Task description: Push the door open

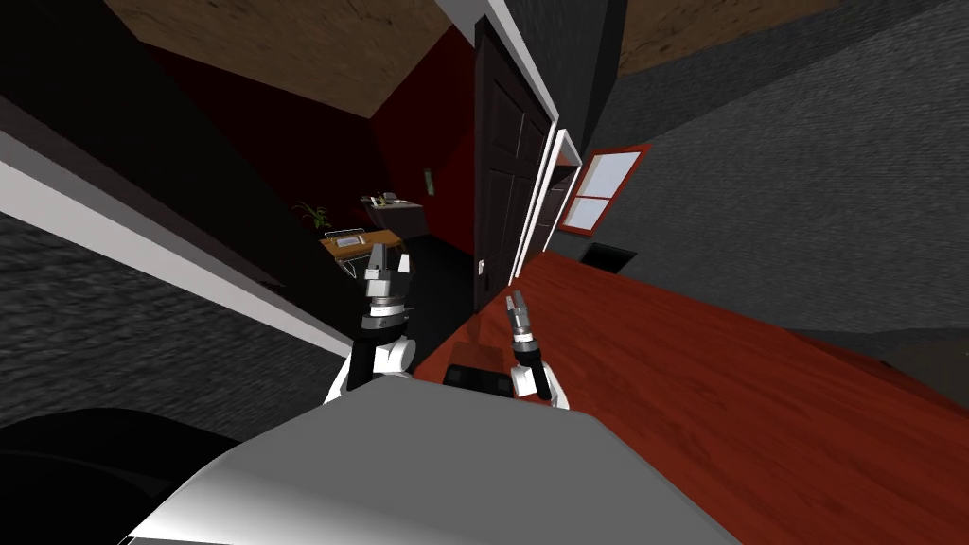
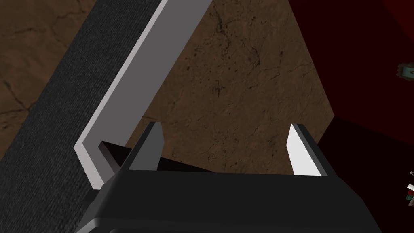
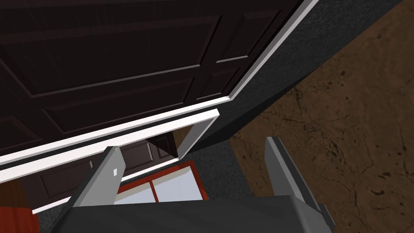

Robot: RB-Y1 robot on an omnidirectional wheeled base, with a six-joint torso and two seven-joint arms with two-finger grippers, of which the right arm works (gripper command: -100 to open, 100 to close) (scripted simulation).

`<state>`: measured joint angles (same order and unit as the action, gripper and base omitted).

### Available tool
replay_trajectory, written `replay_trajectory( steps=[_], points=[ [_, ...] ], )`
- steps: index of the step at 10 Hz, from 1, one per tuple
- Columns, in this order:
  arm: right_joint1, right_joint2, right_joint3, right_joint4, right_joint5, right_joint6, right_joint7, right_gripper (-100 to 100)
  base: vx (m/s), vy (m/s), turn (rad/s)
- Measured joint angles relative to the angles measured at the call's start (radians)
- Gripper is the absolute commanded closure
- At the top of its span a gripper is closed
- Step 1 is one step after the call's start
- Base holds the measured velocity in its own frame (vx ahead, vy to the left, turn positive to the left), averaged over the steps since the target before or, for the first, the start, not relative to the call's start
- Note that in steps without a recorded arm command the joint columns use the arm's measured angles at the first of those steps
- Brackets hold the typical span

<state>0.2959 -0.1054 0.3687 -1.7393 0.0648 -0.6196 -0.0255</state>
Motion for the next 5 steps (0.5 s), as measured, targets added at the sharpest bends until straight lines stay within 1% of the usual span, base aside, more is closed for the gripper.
replay_trajectory(
  steps=[1,2,3,5],
  points=[
    [-0.005,-0.002,0.017,0.019,0.000,-0.004,-0.002,-100,0.113,-0.055,-0.010],
    [-0.010,-0.008,0.028,0.033,-0.002,-0.008,-0.008,-100,0.107,-0.032,-0.014],
    [-0.023,-0.002,0.041,0.056,-0.001,-0.010,-0.008,-100,0.137,-0.032,-0.026],
    [-0.044,-0.003,0.076,0.113,-0.002,-0.025,-0.012,-100,0.162,-0.029,-0.024]
  ],
)
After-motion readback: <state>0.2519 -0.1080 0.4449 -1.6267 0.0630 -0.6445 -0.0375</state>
